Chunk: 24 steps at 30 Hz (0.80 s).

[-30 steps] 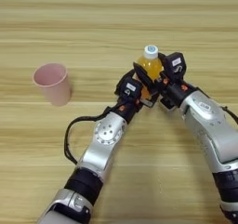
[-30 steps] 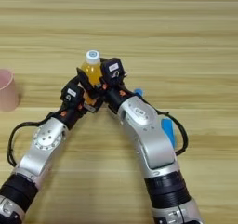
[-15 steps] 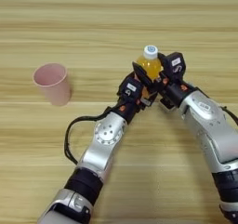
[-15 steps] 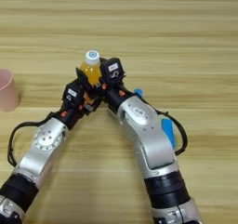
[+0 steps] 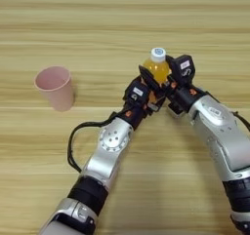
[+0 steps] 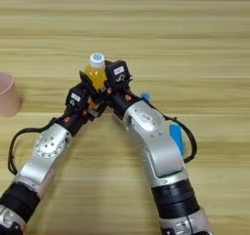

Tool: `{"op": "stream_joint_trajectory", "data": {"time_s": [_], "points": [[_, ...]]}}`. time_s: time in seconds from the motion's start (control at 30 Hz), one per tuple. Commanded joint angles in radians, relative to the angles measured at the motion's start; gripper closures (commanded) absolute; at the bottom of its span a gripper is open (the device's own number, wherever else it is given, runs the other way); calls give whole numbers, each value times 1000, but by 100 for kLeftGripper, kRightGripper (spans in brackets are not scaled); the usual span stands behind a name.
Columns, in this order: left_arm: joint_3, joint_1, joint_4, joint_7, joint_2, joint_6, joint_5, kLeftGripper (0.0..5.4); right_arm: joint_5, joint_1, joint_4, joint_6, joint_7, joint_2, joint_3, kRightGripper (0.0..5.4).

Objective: Move the objects on the table

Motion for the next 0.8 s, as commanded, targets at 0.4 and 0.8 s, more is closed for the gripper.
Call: {"op": "stream_joint_trajectory", "data": {"time_s": [0.4, 0.8], "points": [[8, 10, -16, 0, -36, -12, 4, 202, -1, -7, -30, -65, -4, 7, -13, 0], [34, 30, -32, 6, -15, -15, -1, 202, 26, -39, -50, -124, -61, 9, -132, 0]]}}
